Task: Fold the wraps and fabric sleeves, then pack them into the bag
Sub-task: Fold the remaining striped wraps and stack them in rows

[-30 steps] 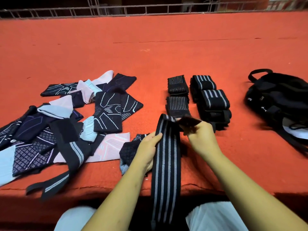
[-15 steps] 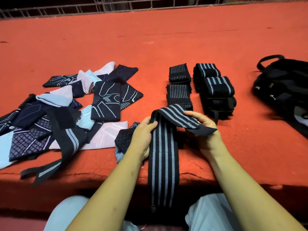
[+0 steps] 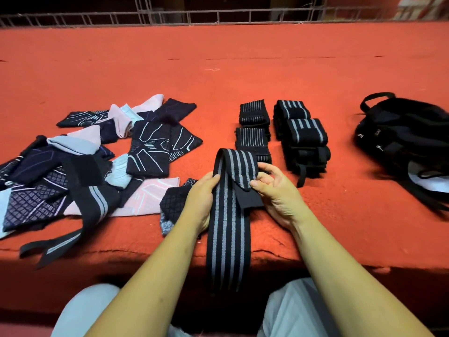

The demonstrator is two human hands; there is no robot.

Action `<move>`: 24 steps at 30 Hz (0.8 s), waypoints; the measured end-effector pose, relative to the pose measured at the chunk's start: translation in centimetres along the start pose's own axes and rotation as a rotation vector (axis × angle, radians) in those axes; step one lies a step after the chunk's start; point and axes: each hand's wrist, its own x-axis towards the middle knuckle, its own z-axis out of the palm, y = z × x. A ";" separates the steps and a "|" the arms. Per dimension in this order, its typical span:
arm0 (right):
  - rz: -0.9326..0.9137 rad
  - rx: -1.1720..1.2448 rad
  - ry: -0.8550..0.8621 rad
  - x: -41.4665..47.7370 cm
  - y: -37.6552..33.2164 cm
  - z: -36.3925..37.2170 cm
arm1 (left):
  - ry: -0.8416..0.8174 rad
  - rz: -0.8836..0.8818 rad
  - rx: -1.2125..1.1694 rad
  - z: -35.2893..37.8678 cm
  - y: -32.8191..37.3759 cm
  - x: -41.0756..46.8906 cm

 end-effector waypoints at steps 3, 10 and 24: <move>-0.004 -0.088 0.007 0.0 0.2 0.1 | 0.004 0.014 -0.011 0.2 0.0 -0.2; -0.085 -0.351 0.048 -0.2 0.3 0.8 | 0.030 0.009 -0.036 0.1 -0.5 0.1; -0.012 -0.356 -0.046 -0.4 0.6 1.3 | -0.059 0.136 0.180 -0.4 -0.5 -0.4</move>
